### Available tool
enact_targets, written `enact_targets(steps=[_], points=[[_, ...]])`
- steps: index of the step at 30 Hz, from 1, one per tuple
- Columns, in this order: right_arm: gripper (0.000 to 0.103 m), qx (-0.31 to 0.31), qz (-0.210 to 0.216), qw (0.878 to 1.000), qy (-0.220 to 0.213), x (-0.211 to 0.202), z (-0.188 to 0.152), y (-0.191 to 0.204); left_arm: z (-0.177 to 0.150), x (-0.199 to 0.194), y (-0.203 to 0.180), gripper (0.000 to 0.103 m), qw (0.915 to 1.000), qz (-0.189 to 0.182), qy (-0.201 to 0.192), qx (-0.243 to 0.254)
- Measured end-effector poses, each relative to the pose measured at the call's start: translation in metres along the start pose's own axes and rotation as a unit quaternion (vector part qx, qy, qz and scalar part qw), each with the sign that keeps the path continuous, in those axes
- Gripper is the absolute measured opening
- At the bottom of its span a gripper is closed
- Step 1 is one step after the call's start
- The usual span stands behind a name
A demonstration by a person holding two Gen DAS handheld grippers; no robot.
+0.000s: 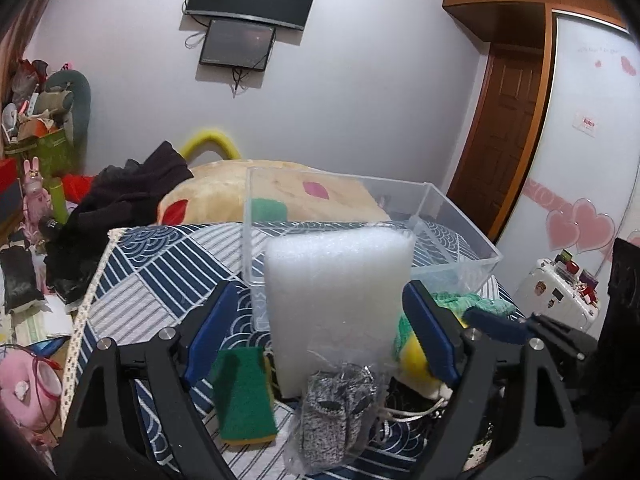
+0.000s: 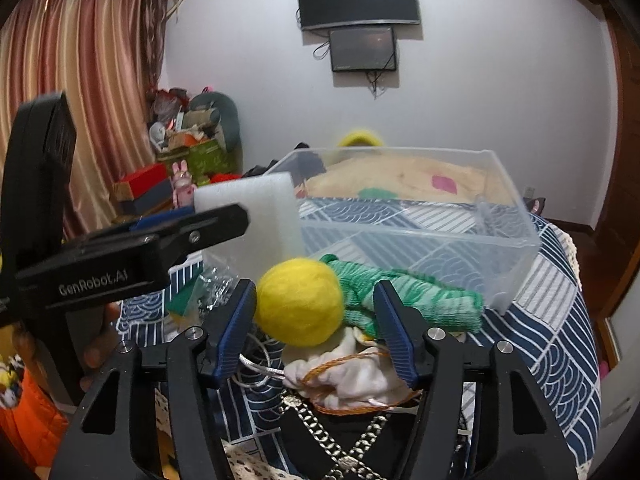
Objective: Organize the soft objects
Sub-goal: 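Grasp the yellow felt ball with the right tool while the left tool grasps the white foam block, then lower the ball into the clear box with the right tool while the left tool drops the foam block in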
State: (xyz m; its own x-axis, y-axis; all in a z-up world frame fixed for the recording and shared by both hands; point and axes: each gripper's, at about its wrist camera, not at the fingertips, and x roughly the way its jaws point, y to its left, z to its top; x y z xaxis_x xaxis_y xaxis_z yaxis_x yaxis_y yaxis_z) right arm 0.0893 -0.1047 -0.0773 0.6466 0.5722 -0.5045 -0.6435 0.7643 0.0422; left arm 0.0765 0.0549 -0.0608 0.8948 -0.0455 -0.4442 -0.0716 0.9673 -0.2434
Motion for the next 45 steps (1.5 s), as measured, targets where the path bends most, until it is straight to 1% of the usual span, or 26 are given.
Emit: enact_targets(steps=[3, 5, 6, 7, 8, 11, 14, 19, 24, 30, 34, 40, 45], points=[[0.047, -0.006, 0.006, 1.0, 0.009, 0.005, -0.002, 0.002, -0.001, 0.006, -0.006, 0.09, 1.0, -0.007, 0.007, 0.001], [0.04, -0.012, 0.01, 1.0, 0.014, 0.008, -0.003, 0.002, 0.0, 0.011, -0.011, 0.09, 0.9999, -0.006, 0.007, 0.007], [0.04, -0.014, 0.01, 1.0, 0.013, 0.007, -0.003, 0.002, 0.001, 0.014, -0.014, 0.09, 0.9999, -0.001, 0.007, 0.013], [0.039, -0.017, 0.007, 1.0, 0.011, 0.006, -0.004, 0.003, 0.0, 0.014, -0.016, 0.089, 0.9999, 0.002, 0.007, 0.015], [0.038, -0.019, 0.005, 1.0, 0.008, 0.005, -0.004, 0.003, 0.001, 0.017, -0.017, 0.082, 0.9998, 0.006, 0.005, 0.017], [0.038, -0.019, -0.002, 1.0, -0.001, -0.001, -0.004, 0.0, -0.001, 0.018, -0.018, 0.081, 0.9998, 0.009, 0.004, 0.019], [0.038, -0.008, -0.01, 1.0, -0.011, -0.007, -0.002, -0.006, -0.002, 0.011, -0.016, 0.081, 0.9997, 0.007, -0.003, 0.022], [0.038, 0.014, -0.017, 0.999, -0.024, -0.017, 0.002, -0.016, 0.0, -0.01, -0.016, 0.081, 0.9989, 0.012, -0.028, 0.035], [0.038, 0.03, -0.037, 0.998, -0.041, -0.031, 0.008, -0.024, 0.011, -0.031, -0.022, 0.081, 0.9968, 0.005, -0.069, 0.041], [0.038, 0.039, -0.059, 0.996, -0.063, -0.05, 0.02, -0.033, 0.029, -0.04, -0.028, 0.081, 0.9944, 0.001, -0.093, 0.05], [0.038, 0.032, -0.089, 0.993, -0.075, -0.056, 0.029, -0.037, 0.047, -0.037, -0.025, 0.081, 0.9948, -0.01, -0.091, 0.043], [0.038, 0.027, -0.105, 0.991, -0.081, -0.051, 0.046, -0.045, 0.072, -0.023, -0.017, 0.081, 0.9957, -0.012, -0.083, 0.038], [0.038, 0.019, -0.108, 0.99, -0.084, -0.041, 0.057, -0.05, 0.082, -0.001, -0.014, 0.081, 0.9958, 0.006, -0.077, 0.049]])
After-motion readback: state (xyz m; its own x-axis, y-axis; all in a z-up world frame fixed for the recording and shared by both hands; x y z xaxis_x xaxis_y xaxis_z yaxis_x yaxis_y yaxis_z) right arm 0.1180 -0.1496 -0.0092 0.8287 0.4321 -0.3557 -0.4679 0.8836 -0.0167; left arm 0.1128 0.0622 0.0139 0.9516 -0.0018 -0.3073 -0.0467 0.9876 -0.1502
